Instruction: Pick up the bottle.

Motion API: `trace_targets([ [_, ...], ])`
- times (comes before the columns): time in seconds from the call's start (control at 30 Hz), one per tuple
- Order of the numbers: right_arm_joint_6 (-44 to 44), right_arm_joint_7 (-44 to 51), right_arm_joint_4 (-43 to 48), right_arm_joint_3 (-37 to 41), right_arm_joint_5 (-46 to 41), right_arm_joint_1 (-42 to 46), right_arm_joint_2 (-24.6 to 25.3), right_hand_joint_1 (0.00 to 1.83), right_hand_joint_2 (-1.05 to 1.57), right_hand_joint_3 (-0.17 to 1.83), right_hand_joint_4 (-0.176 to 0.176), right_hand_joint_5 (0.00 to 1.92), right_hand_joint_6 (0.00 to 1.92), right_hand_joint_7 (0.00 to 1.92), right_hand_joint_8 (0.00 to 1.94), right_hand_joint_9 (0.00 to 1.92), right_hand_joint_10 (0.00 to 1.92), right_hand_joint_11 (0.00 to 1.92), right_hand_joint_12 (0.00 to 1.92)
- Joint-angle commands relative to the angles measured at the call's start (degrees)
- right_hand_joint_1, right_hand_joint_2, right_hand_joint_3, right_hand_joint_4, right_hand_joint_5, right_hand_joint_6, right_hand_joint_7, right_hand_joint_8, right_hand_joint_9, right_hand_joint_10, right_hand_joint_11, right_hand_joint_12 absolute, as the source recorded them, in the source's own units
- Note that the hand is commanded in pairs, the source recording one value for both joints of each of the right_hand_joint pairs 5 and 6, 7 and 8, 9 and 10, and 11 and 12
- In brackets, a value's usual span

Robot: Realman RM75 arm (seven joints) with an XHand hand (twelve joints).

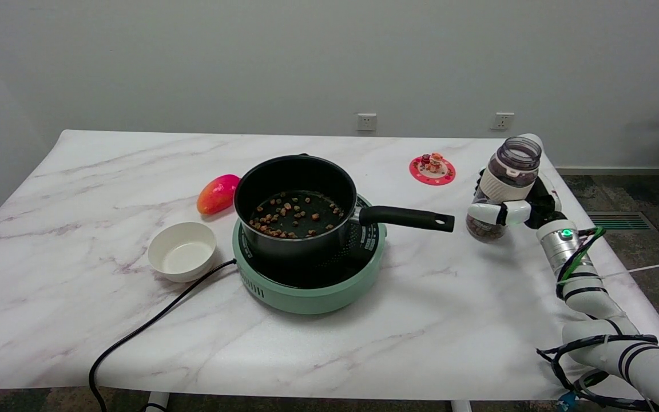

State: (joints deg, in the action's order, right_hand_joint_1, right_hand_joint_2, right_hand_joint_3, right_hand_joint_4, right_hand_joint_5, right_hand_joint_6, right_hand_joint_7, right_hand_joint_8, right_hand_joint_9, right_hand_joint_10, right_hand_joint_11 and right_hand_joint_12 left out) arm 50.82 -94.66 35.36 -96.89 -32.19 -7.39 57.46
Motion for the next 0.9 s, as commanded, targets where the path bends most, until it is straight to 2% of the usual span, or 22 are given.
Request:
trace_targets([
  [0.03, -0.4, 0.0, 0.3, -0.1, -0.6, -2.8, -0.9, 1.48, 0.46, 0.59, 0.000, 1.74, 1.74, 1.65, 1.65, 1.16, 1.16, 0.98, 0.98],
  [0.47, -2.1, 0.1, 3.2, -3.7, 0.3, -8.9, -3.4, 1.50, 0.83, 0.49, 0.000, 1.87, 1.87, 1.79, 1.79, 1.24, 1.24, 1.14, 1.14],
  [0.9, -7.9, 0.1, 8.5, -7.2, 10.4, -17.5, -5.3, 1.51, 0.89, 0.48, 0.000, 1.88, 1.88, 1.83, 1.83, 1.25, 1.25, 1.17, 1.17],
])
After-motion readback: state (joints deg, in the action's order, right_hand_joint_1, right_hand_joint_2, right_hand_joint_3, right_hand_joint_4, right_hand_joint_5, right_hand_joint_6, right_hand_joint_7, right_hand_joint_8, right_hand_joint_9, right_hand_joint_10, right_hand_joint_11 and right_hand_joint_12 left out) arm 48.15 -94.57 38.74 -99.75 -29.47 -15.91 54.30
